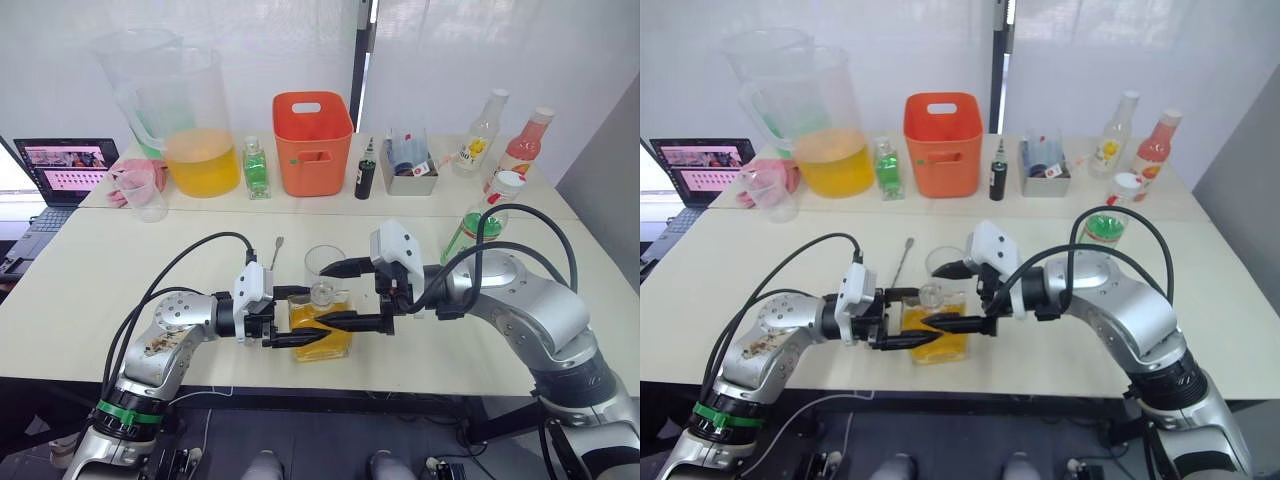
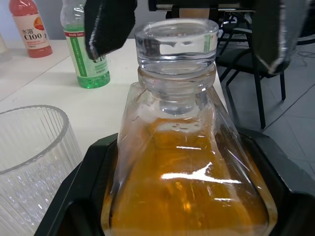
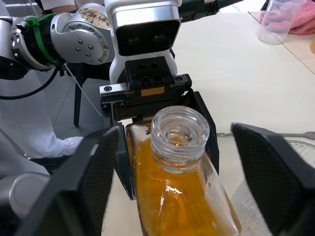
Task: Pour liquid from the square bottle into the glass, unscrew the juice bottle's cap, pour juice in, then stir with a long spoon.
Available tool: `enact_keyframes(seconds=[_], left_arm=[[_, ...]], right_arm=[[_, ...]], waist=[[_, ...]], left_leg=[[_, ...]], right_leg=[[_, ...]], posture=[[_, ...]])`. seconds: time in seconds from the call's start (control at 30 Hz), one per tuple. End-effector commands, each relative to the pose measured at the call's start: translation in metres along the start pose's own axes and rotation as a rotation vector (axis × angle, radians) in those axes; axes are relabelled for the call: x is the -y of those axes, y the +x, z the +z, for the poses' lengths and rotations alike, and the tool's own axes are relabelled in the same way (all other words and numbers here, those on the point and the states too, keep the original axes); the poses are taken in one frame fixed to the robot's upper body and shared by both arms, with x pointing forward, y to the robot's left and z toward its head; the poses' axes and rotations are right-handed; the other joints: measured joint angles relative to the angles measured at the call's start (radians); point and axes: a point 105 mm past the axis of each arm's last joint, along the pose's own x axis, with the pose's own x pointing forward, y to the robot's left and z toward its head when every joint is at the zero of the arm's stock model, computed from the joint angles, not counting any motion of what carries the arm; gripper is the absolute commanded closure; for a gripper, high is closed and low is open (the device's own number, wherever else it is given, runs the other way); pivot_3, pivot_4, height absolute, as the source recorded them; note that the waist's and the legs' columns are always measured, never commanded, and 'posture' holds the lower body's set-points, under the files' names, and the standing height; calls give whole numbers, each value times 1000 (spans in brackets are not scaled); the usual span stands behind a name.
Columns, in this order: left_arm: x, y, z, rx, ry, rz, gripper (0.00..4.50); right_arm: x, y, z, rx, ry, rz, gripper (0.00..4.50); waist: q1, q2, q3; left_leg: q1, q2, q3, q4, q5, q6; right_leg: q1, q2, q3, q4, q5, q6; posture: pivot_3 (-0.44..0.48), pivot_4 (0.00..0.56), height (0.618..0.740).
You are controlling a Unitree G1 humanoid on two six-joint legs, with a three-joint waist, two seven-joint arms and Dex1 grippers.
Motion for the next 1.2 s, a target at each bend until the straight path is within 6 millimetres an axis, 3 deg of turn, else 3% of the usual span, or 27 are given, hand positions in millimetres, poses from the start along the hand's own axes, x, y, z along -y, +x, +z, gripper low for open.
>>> enact_keyframes(seconds=[0.03, 0.27, 0.43, 0.5, 1.2], left_arm=[[4, 3, 3, 0, 33, -23, 1708], [5, 3, 1, -2, 32, -22, 1708], [6, 2, 0, -6, 33, -20, 1708], [6, 2, 0, -8, 35, -19, 1708], [5, 2, -8, -34, 33, 1, 1708]], right_arm=[[0, -2, 10, 32, -44, -10, 1541], [0, 1, 9, 46, -23, -14, 1541], [-2, 3, 12, 81, 7, -1, 3090], [-3, 3, 13, 96, 16, 5, 3447], [-3, -9, 39, 249, 70, 10, 3447]], waist=[[0, 0, 0], [-1, 0, 0], [-1, 0, 0], [-1, 0, 0], [-3, 0, 0]], left_leg=[[0, 0, 0, 0, 0, 0], [0, 0, 0, 0, 0, 0], [0, 0, 0, 0, 0, 0], [0, 0, 0, 0, 0, 0], [0, 0, 0, -1, 0, 0]], right_leg=[[0, 0, 0, 0, 0, 0], [0, 0, 0, 0, 0, 0], [0, 0, 0, 0, 0, 0], [0, 0, 0, 0, 0, 0], [0, 0, 0, 0, 0, 0]], posture=[[0, 150, 740], [0, 150, 740], [0, 150, 740], [0, 150, 740], [0, 150, 740]])
